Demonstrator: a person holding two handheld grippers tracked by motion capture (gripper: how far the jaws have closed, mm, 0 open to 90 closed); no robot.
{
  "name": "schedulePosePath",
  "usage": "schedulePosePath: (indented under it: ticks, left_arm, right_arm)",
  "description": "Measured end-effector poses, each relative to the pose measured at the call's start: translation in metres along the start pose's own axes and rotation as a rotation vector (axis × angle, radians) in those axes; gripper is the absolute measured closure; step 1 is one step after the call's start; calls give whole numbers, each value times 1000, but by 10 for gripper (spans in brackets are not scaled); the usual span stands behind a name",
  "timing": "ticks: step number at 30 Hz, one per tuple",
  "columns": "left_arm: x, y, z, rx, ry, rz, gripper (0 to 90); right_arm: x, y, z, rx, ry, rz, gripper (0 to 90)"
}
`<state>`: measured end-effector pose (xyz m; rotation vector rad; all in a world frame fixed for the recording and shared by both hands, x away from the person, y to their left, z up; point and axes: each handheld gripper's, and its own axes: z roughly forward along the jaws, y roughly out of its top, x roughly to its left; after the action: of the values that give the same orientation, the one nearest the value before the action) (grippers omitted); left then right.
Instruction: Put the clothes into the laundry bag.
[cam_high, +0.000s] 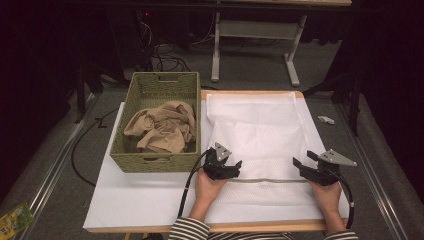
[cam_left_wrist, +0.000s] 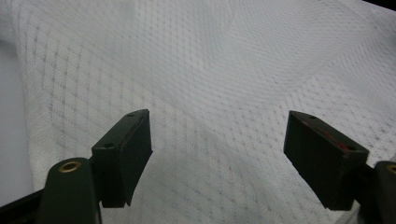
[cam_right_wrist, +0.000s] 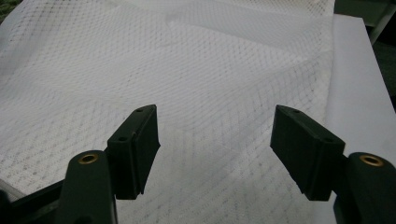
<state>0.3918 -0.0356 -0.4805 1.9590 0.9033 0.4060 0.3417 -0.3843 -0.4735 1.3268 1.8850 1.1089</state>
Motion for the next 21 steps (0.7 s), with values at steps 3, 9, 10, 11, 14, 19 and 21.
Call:
schedulePosePath:
  ticks: [3, 9, 10, 11, 14, 19, 21]
  left_arm:
    - [0, 0, 0, 2, 3, 2, 234]
    - [-1, 0, 0, 2, 10, 10, 237]
    - [-1, 0, 0, 1, 8, 10, 237]
    - [-1, 0, 0, 1, 8, 12, 236]
    - [-4, 0, 0, 4, 18, 30, 233]
    - [-11, -1, -1, 6, 49, 89, 239]
    - [-11, -1, -1, 8, 50, 93, 252]
  right_arm:
    - [0, 0, 0, 0, 0, -2, 326]
    - [0, 0, 0, -2, 0, -10, 324]
    - [1, 0, 0, -2, -1, -8, 324]
    - [1, 0, 0, -2, -2, -7, 324]
    - [1, 0, 0, 0, -2, -12, 324]
    - [2, 0, 0, 0, -2, -21, 324]
    - [2, 0, 0, -2, -3, -21, 321]
